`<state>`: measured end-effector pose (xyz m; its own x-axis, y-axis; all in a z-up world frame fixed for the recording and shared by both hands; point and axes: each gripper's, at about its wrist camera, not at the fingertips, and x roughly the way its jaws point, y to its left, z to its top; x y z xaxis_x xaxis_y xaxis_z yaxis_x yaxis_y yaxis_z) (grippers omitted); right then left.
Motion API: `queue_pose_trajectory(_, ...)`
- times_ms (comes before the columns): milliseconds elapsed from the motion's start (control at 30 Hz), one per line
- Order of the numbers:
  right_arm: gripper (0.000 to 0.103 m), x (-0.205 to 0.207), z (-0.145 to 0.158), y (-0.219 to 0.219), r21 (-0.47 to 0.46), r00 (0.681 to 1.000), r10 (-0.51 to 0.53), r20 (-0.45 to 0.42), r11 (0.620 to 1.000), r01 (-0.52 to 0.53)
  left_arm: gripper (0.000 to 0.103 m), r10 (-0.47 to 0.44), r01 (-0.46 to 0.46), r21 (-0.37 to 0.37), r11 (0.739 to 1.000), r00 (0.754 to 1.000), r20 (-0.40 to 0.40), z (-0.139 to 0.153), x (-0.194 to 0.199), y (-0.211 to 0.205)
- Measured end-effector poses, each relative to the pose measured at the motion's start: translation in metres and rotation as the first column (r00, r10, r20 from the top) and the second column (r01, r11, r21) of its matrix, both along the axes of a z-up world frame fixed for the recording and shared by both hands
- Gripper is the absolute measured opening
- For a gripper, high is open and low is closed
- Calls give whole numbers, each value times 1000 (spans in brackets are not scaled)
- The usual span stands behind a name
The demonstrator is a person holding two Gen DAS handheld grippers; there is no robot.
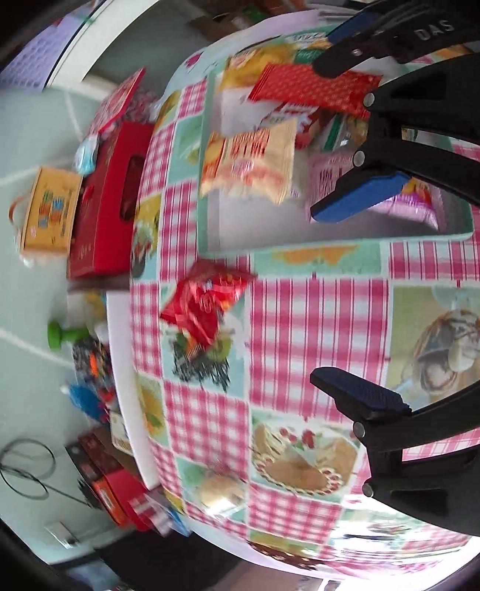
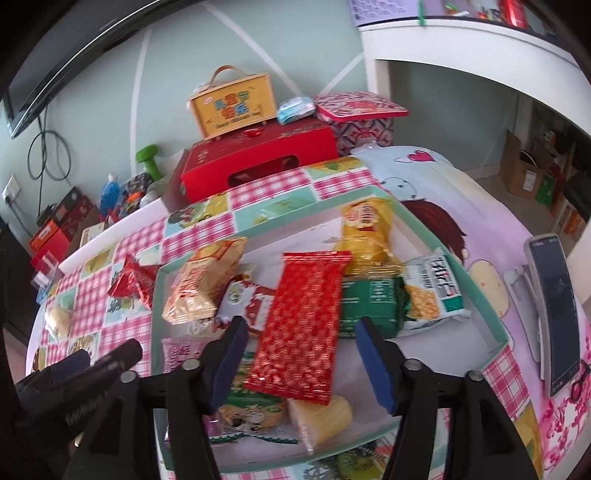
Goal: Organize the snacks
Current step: 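Lower both packets into the tray and open both tools, then withdraw both open tools from the tray toward the remaining snacks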
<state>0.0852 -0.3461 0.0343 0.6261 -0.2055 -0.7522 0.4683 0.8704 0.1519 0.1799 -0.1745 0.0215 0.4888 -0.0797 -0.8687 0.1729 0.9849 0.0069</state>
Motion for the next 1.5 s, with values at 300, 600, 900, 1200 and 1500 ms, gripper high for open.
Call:
queue_pose_trajectory(300, 85, 14, -4, 26, -4, 997, 68, -21, 998, -68, 91, 106, -104, 27, 994, 991, -76, -17, 11, 24)
queue_pose_trajectory(600, 101, 16, -10, 25, -15, 997, 53, -58, 998, -54, 98, 135, -133, 30, 991, 987, -83, -19, 13, 28)
queue_pose_trajectory(900, 103, 14, -13, 18, -17, 997, 22, -68, 1000, -24, 103, 138, -134, 44, 990, 987, -84, -22, 14, 30)
queue_pose_trajectory(1200, 103, 13, -3, 28, -40, 998, 40, -39, 998, -42, 103, 90, -89, 15, 996, 993, -77, -14, 14, 33)
queue_pose_trajectory(1500, 103, 21, 1, 56, -42, 993, 118, -21, 992, -119, 103, 129, -126, 49, 991, 989, -65, -11, 25, 65)
